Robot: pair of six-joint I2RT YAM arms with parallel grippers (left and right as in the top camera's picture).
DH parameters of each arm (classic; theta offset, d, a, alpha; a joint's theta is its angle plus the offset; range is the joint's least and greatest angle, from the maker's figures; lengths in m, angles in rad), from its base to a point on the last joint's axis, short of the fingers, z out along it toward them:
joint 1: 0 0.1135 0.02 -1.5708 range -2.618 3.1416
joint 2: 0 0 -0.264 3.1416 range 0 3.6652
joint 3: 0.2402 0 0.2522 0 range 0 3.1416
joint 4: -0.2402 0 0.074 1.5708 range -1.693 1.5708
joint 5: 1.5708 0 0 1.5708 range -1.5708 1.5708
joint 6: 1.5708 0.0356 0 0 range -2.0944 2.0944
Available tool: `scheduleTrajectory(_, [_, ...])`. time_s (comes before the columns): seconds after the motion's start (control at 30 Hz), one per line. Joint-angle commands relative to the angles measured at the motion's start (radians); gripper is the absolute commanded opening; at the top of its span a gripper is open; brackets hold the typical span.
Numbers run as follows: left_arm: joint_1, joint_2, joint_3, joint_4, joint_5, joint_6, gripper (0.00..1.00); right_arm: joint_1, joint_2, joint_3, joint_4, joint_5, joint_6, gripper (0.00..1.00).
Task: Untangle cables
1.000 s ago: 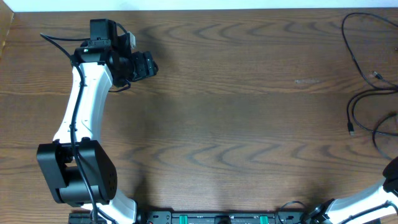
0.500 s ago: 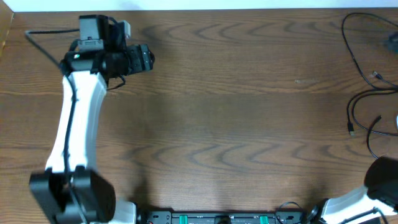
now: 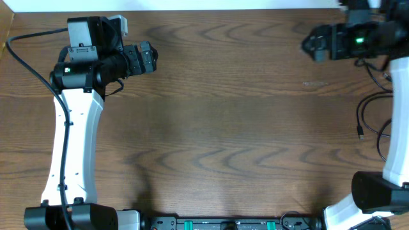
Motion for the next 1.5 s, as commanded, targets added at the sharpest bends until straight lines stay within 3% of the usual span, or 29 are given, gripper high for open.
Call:
scheduleTrajectory(0.0, [-0.005,-0.007,-0.005,-0.002,-0.012,0.013,1.0,0.065,-0.002,0.007,-0.011,0.076,-0.016,0.97])
scheduleTrajectory(0.17, [-0.005,-0.007,-0.005,-0.002,-0.012,0.013,0.99,0.112,-0.002,0.007,-0.014,0.076,0.005,0.99])
scheduleTrajectory(0.37, [-0.005,-0.007,-0.005,-0.002,-0.012,0.013,0.99,0.131,-0.002,0.007,-0.015,0.04,0.153,0.99])
scheduleTrajectory(0.63, [-0.005,-0.007,-0.006,-0.002,-0.013,0.013,0.99,0.13,-0.002,0.007,-0.029,0.049,0.153,0.99])
scheduleTrajectory(0.77, [-0.005,-0.007,-0.005,-0.002,-0.012,0.013,0.99,0.129,-0.015,0.006,-0.115,0.14,0.144,0.99])
scheduleTrajectory(0.9, [-0.005,-0.007,-0.006,-0.002,-0.013,0.013,0.99,0.139,-0.09,-0.052,-0.035,0.224,0.099,0.99])
scheduleTrajectory(1.17, [-0.005,-0.007,-0.006,-0.002,-0.013,0.013,0.99,0.134,-0.464,-0.601,0.46,0.22,0.053,0.99])
scheduleTrajectory(1.47, [-0.005,-0.007,-0.005,-0.002,-0.012,0.013,0.99,0.03,-0.988,-1.311,0.988,0.213,-0.031,0.99])
